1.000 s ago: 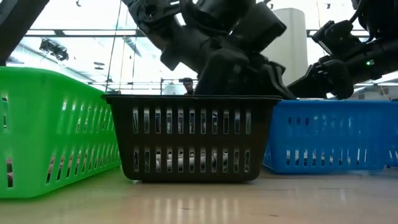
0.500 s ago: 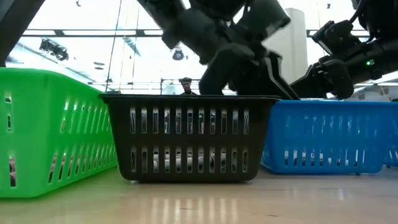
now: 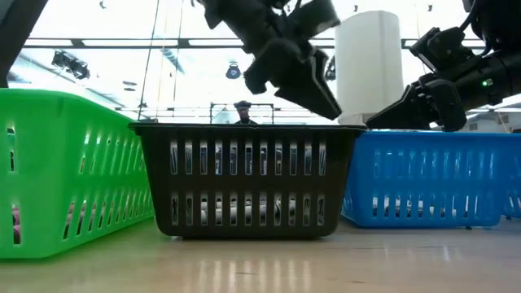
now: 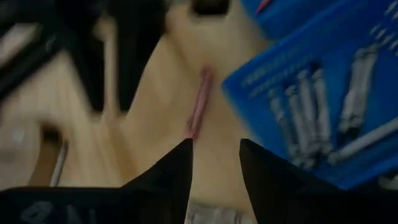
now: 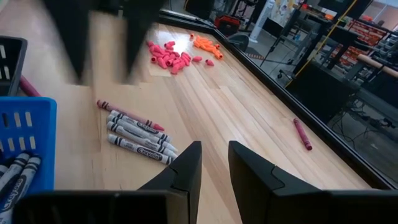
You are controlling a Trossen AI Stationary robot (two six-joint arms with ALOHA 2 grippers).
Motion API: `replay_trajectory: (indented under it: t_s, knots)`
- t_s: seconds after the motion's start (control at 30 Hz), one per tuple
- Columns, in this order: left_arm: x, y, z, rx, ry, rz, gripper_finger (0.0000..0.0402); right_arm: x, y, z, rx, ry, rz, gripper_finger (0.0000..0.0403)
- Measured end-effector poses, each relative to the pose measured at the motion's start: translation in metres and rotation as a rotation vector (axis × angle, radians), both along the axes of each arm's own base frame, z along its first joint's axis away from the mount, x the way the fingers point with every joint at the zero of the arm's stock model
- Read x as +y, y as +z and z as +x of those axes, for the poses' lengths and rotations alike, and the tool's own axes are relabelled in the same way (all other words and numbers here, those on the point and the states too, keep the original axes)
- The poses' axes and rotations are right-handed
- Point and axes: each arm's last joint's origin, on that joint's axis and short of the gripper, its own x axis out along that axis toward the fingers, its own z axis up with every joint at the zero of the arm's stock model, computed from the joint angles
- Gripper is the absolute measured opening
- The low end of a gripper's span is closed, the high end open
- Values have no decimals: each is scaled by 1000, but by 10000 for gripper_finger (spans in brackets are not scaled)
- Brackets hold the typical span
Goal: Sort crayons
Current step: Put the black crayon into the left blue bin
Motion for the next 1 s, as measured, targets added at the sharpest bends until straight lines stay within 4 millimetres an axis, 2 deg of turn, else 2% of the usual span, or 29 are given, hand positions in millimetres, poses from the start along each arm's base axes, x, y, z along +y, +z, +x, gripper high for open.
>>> replay_trajectory:
  t_s: [0.2, 0.47, 0.6, 0.73, 1.0]
  knots:
    - [45, -4, 2, 8, 123, -56, 142, 2, 0, -1, 3, 10, -3, 89]
    - [81, -11, -1, 40, 247, -140, 142, 2, -2, -2, 16, 9, 6, 89]
    - [71, -18, -5, 33, 212, -144, 142, 1, -4, -1, 22, 30, 57, 88]
    - [57, -31, -22, -35, 172, -126, 142, -2, 0, 8, 26, 42, 137, 83]
    - [53, -30, -63, -135, 232, -164, 142, -23, 7, 23, 40, -51, 206, 69]
